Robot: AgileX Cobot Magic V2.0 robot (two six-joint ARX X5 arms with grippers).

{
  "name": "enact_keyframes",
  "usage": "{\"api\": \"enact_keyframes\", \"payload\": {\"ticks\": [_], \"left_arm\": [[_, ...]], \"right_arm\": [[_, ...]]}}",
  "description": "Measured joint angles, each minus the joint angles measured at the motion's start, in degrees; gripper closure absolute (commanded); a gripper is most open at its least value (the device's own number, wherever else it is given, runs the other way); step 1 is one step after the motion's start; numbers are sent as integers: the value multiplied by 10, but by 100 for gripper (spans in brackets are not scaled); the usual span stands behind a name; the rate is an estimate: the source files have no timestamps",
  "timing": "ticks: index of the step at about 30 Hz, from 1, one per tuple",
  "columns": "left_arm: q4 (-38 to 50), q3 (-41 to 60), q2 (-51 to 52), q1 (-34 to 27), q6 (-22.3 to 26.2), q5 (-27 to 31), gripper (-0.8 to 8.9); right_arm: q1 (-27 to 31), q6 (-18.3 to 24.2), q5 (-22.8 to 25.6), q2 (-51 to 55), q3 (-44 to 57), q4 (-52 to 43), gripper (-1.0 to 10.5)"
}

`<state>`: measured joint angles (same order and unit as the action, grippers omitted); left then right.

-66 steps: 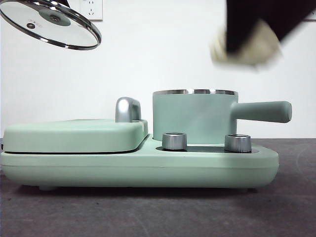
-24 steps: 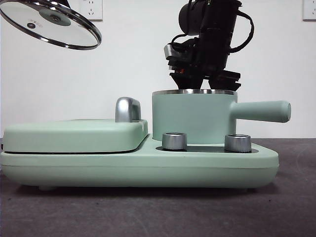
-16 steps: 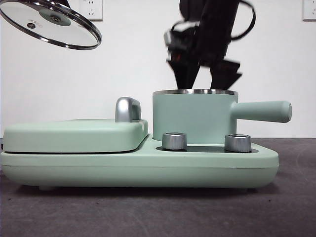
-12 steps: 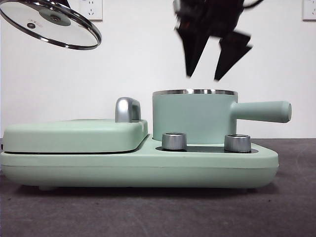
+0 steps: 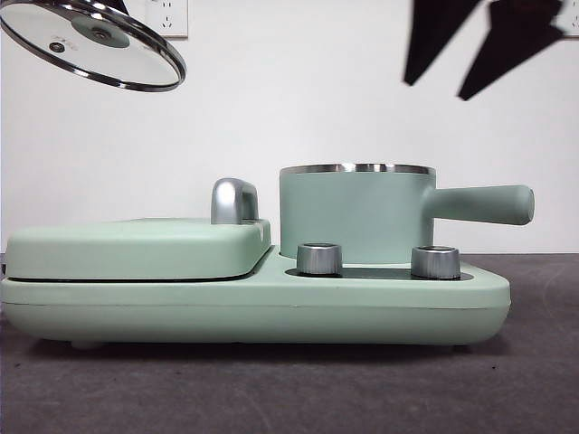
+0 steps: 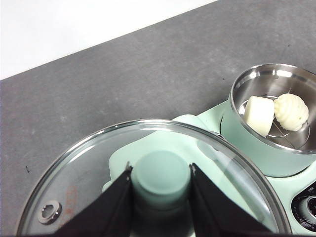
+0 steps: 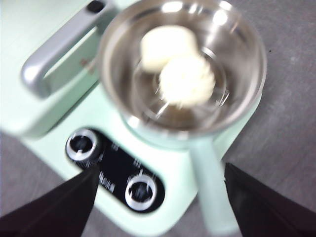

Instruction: Put the buns in a small steamer

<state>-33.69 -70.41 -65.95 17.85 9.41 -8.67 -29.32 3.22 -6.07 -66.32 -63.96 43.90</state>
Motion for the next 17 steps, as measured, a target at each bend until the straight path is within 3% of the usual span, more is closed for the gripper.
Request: {"api": "enact_keyframes", "payload": {"ticks": [8, 17], "left_arm": [[-9, 0, 0, 0, 0, -20, 798], [18, 0, -41, 60, -20, -55, 798]], "right_arm": [[-6, -1, 1, 222, 159, -8, 550], [-6, -32, 32, 373, 199, 50, 550]]}}
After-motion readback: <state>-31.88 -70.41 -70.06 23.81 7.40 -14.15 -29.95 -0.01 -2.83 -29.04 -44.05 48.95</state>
